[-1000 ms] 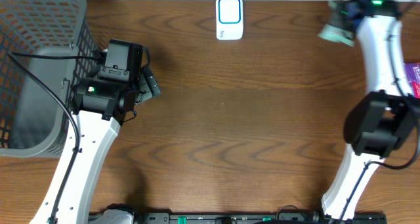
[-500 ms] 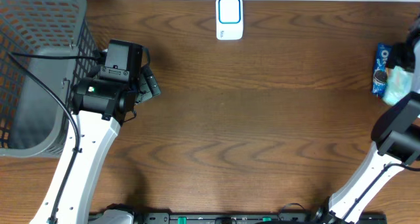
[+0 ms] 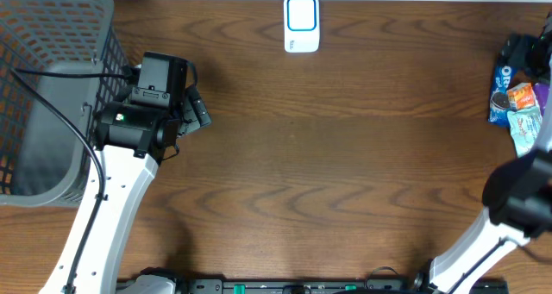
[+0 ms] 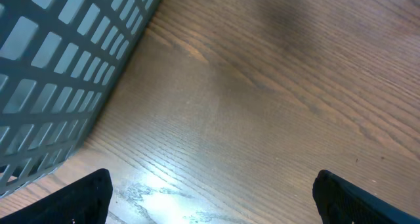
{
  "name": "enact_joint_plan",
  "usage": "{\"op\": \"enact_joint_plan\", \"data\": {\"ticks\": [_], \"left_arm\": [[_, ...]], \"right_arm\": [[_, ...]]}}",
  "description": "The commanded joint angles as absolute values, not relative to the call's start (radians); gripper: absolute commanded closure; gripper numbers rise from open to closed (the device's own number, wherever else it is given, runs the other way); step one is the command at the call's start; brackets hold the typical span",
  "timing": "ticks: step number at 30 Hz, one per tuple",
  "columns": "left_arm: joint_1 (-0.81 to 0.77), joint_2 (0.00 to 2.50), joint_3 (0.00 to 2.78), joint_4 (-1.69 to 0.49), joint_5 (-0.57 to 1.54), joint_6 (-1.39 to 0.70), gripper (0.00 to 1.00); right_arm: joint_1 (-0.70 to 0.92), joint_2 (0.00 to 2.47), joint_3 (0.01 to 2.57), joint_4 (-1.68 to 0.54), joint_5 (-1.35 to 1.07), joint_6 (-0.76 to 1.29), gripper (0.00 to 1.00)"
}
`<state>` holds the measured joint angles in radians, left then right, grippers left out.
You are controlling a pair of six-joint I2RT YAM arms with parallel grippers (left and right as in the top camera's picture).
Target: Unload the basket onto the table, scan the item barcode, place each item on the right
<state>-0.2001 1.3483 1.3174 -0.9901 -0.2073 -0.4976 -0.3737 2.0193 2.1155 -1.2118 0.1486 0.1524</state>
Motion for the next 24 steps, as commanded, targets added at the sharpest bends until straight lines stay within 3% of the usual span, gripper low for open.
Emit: {"op": "enact_joint_plan", "data": {"ticks": [1, 11, 24], "left_arm": [[-0.197, 1.350, 1.319, -0.994, -0.202, -0.506, 0.02], [-0.197, 1.350, 1.319, -0.994, -0.202, -0.506, 0.02], [-0.197, 1.350, 1.319, -0.994, -0.202, -0.506, 0.02]], "right_arm": [[-0.289, 1.893, 2.124, -1.226, -0.116, 0.202, 0.01], [-0.009, 1.705, 2.063, -1.350, -0.109, 0.140, 0.01], [0.047, 1.129, 1.369, -1.132, -0.119, 0.142, 0.01]]}}
